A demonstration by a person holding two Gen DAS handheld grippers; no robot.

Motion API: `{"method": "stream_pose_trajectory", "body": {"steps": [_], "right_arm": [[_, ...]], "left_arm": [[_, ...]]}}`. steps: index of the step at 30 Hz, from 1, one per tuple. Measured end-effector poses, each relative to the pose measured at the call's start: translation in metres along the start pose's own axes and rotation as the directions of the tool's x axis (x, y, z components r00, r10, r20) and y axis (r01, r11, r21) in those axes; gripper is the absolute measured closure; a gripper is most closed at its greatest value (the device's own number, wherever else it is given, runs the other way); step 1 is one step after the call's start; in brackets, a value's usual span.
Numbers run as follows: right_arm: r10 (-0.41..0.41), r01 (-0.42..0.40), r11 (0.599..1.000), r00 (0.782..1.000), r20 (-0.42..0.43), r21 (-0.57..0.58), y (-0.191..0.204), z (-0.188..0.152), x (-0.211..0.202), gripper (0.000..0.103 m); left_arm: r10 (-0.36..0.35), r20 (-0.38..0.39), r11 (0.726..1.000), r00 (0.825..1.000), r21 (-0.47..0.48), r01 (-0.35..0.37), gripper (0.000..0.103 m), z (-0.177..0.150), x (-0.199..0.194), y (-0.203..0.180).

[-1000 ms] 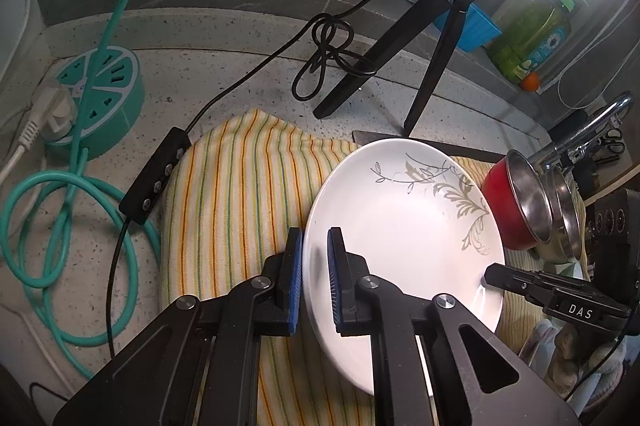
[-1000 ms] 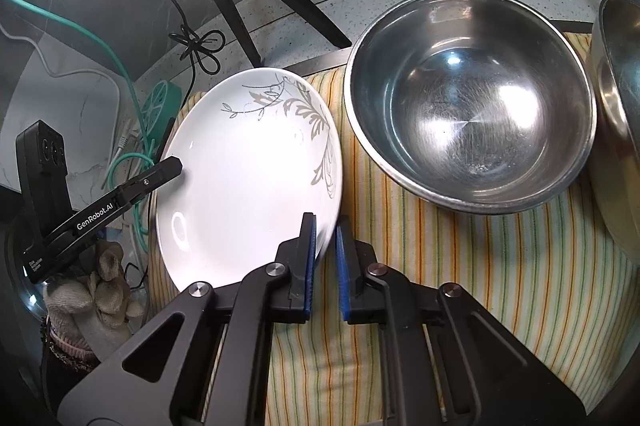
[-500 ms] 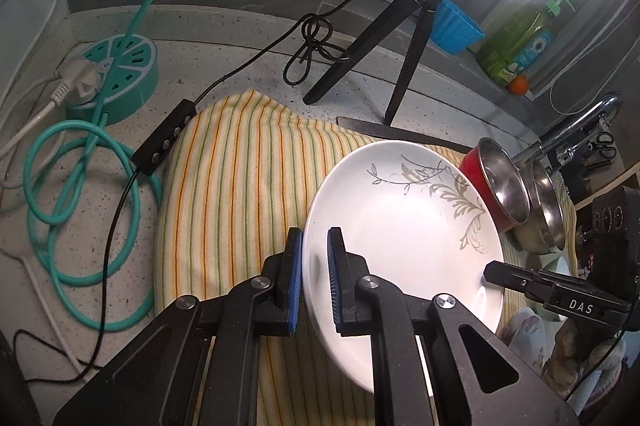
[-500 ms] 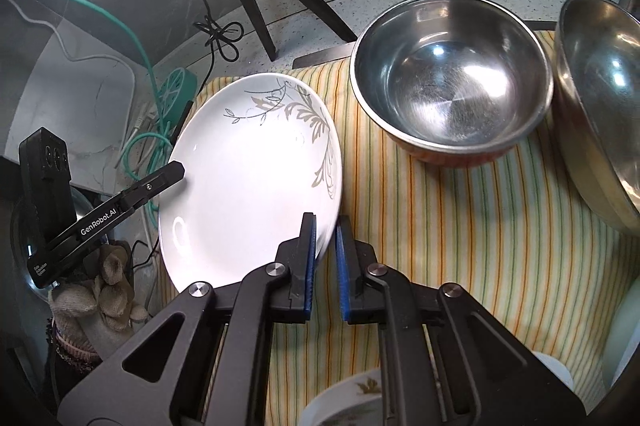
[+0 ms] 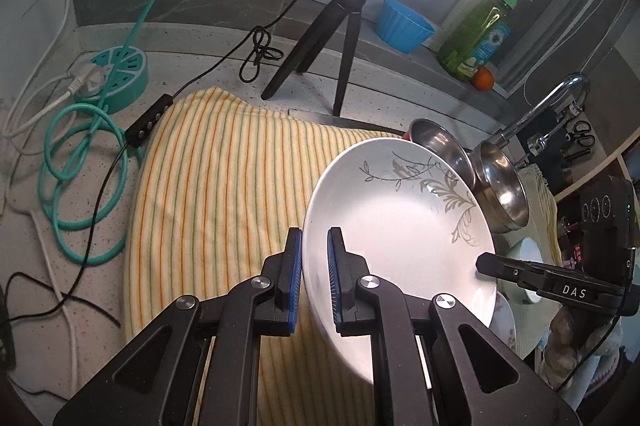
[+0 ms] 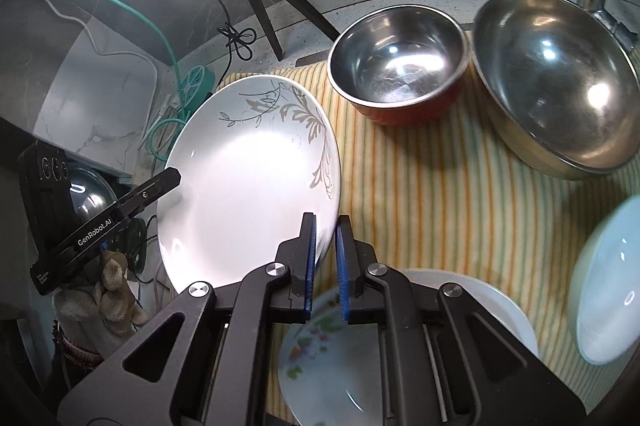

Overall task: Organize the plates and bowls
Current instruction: 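Carry the white leaf-pattern plate over the stacked flowered plates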

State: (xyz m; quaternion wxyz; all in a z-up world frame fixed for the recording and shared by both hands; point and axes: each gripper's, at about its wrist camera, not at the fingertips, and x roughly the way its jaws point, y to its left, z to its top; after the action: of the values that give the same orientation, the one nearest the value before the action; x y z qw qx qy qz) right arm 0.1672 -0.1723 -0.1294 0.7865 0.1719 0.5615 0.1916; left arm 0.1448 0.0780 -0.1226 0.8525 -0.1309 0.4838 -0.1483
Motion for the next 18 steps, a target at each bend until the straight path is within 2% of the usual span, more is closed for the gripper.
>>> {"method": "stream_pose_trajectory", "body": {"steps": [11,18], "right_arm": [[0.004,-0.004,1.000,1.000,-0.015,0.002,-0.035,-0.036,-0.039,0.093],[-0.019,0.019,1.000,1.000,-0.024,-0.009,-0.060,-0.060,-0.066,0.093]], "left_arm": [[-0.015,0.013,1.000,1.000,-0.002,0.015,0.092,-0.041,-0.015,-0.048],[-0.053,-0.040,0.998,0.998,-0.048,0.051,0.092,-0.077,-0.013,-0.072]]}}
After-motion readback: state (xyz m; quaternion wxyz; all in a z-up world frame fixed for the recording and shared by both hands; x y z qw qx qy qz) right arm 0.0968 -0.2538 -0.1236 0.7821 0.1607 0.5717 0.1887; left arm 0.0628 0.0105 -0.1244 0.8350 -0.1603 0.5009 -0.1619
